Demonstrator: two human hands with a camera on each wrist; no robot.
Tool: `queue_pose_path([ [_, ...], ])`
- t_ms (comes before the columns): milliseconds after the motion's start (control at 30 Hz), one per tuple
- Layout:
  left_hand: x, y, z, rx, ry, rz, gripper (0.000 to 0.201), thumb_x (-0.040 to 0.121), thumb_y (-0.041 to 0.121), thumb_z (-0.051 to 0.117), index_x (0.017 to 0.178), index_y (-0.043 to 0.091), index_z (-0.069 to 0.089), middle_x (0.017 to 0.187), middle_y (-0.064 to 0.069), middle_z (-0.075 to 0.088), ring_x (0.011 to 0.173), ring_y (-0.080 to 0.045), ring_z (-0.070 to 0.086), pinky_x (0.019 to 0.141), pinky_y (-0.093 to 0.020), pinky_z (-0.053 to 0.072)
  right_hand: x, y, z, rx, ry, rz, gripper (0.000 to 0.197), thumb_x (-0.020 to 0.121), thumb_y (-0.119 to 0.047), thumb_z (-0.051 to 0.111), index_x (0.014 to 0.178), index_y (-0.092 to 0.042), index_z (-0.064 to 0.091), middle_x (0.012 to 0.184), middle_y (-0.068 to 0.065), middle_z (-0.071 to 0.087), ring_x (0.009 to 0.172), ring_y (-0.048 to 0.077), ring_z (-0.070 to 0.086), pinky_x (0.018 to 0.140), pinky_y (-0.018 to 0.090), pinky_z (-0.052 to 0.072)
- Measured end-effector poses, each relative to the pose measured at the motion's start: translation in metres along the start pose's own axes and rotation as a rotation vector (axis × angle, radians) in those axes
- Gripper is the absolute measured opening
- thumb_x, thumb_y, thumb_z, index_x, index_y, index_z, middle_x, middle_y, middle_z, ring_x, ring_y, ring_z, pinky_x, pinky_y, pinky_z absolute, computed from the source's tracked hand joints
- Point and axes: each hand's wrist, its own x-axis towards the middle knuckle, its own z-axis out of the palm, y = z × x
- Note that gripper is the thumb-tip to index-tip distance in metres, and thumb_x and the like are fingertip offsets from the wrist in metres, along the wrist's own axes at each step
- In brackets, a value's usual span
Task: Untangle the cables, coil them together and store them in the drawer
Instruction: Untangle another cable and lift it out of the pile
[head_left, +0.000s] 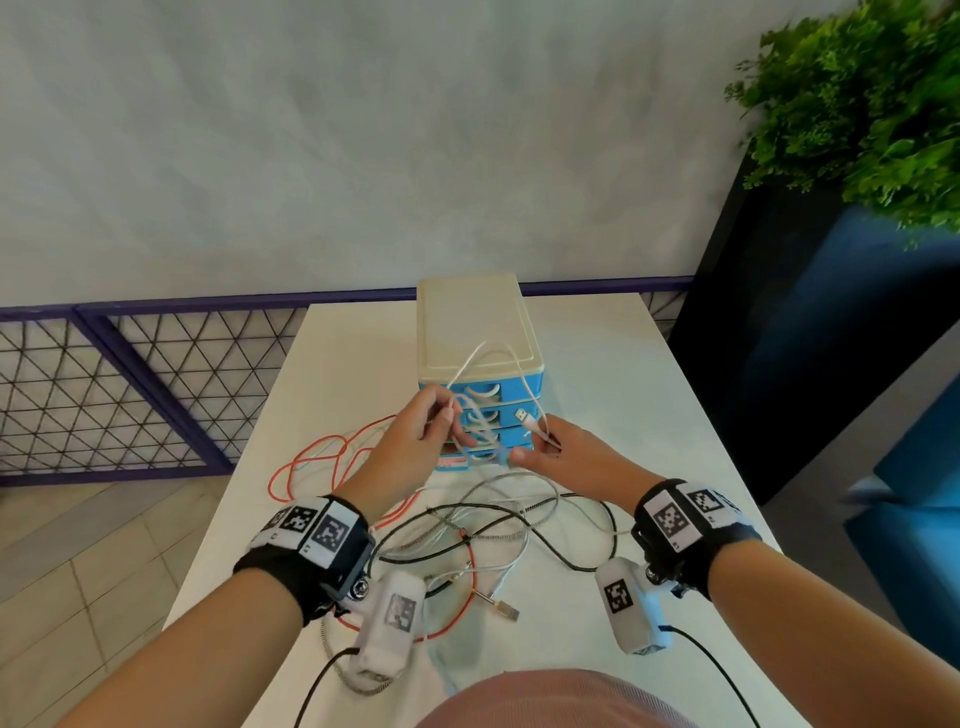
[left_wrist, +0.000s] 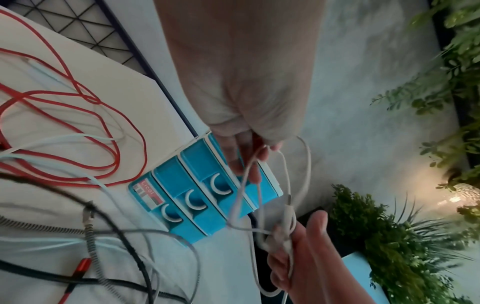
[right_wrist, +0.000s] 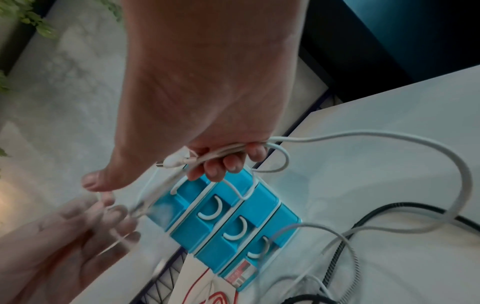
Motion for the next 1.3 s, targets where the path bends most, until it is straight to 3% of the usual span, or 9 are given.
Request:
queue_pose_path([
  [167, 0.003, -0.004, -0.020, 0.218, 0.070, 0.100, 0.023, 0.099, 0.011, 0.040, 0.093, 0.025, 0.057, 0.083, 0.014, 0.057, 0.074, -0.002, 0.057, 0.062, -0.017, 0.048, -0.005, 0.006, -0.012, 0.047, -0.019, 0.012, 0.034, 0.087, -0.049, 0.061, 0.076, -0.021, 0.044, 0.068, -0.008, 0.039, 0.059, 0.007, 0.035, 0.061, 0.022, 0.032],
  [267, 0.004, -0.025, -0.036, 0.473, 0.045, 0.126, 0.021, 0.095, 0.006, 0.045, 0.096, 0.019, 0.060, 0.093, 0.005, 0.062, 0.086, -0.011, 0.057, 0.077, -0.026, 0.047, -0.006, 0.007, -0.020, 0.109, -0.026, 0.042, 0.033, 0.095, -0.043, 0.053, 0.075, -0.018, 0.045, 0.068, -0.006, 0.039, 0.058, 0.007, 0.034, 0.057, 0.021, 0.030],
  [500, -0.008, -0.074, -0.062, 0.716, 0.056, -0.302, 0.056, 0.081, -0.014, 0.041, 0.127, 0.014, 0.054, 0.131, -0.010, 0.048, 0.117, -0.029, 0.053, 0.095, -0.034, 0.044, -0.002, -0.016, -0.029, 0.192, -0.047, 0.056, 0.040, 0.102, -0.038, 0.038, 0.071, -0.016, 0.050, 0.063, -0.006, 0.042, 0.048, 0.005, 0.033, 0.047, 0.013, 0.030],
  [600, -0.004, -0.036, -0.048, 0.597, 0.233, 0.023, 0.045, 0.089, -0.005, 0.042, 0.128, 0.015, 0.051, 0.128, -0.002, 0.045, 0.112, -0.016, 0.052, 0.094, -0.025, 0.042, -0.003, -0.035, -0.026, 0.037, -0.150, -0.025, 0.041, 0.102, -0.037, 0.039, 0.069, -0.017, 0.054, 0.063, -0.008, 0.047, 0.042, -0.003, 0.038, 0.045, 0.007, 0.030],
  [733, 0.001, 0.017, -0.022, 0.524, -0.051, 0.313, 0.033, 0.100, 0.027, 0.037, 0.131, 0.021, 0.046, 0.127, 0.010, 0.048, 0.119, -0.001, 0.043, 0.103, -0.018, 0.033, -0.003, -0.058, -0.020, 0.047, -0.376, -0.039, 0.040, 0.100, -0.038, 0.045, 0.070, -0.016, 0.059, 0.055, -0.007, 0.042, 0.043, 0.006, 0.035, 0.046, 0.017, 0.030],
  [900, -0.004, 0.037, -0.006, 0.388, -0.254, 0.005, 0.047, 0.096, 0.051, 0.026, 0.087, 0.027, 0.065, 0.073, 0.013, 0.059, 0.066, 0.007, 0.053, 0.065, -0.012, 0.037, -0.004, -0.068, -0.030, 0.348, -0.437, 0.039, 0.045, 0.097, -0.048, 0.045, 0.095, -0.008, 0.066, 0.062, -0.002, 0.036, 0.050, 0.010, 0.022, 0.048, 0.022, 0.019],
  [1067, -0.002, 0.019, -0.023, 0.319, -0.268, -0.139, 0.057, 0.094, 0.058, 0.022, 0.077, 0.022, 0.063, 0.069, 0.008, 0.050, 0.059, -0.002, 0.046, 0.062, -0.026, 0.037, 0.000, -0.048, -0.052, 0.777, -0.375, 0.058, 0.034, 0.091, -0.043, 0.056, 0.113, -0.017, 0.059, 0.068, -0.007, 0.036, 0.056, 0.007, 0.024, 0.057, 0.024, 0.019],
  [1167, -0.003, 0.027, -0.029, 0.173, -0.219, -0.123, 0.037, 0.100, 0.037, 0.032, 0.079, 0.012, 0.049, 0.059, 0.010, 0.045, 0.045, 0.000, 0.039, 0.050, -0.016, 0.032, 0.004, -0.044, -0.055, 0.795, -0.218, 0.084, 0.033, 0.097, -0.033, 0.053, 0.119, -0.009, 0.055, 0.064, -0.007, 0.030, 0.054, 0.007, 0.024, 0.050, 0.019, 0.025],
  [1300, 0.008, 0.040, -0.034, 0.121, -0.059, -0.039, 0.024, 0.102, 0.012, 0.034, 0.088, 0.000, 0.050, 0.061, 0.000, 0.044, 0.036, 0.001, 0.040, 0.040, -0.005, 0.031, 0.013, -0.044, -0.050, 0.965, 0.054, 0.167, 0.027, 0.102, -0.033, 0.041, 0.085, -0.014, 0.050, 0.055, -0.007, 0.028, 0.044, 0.007, 0.020, 0.039, 0.018, 0.018],
])
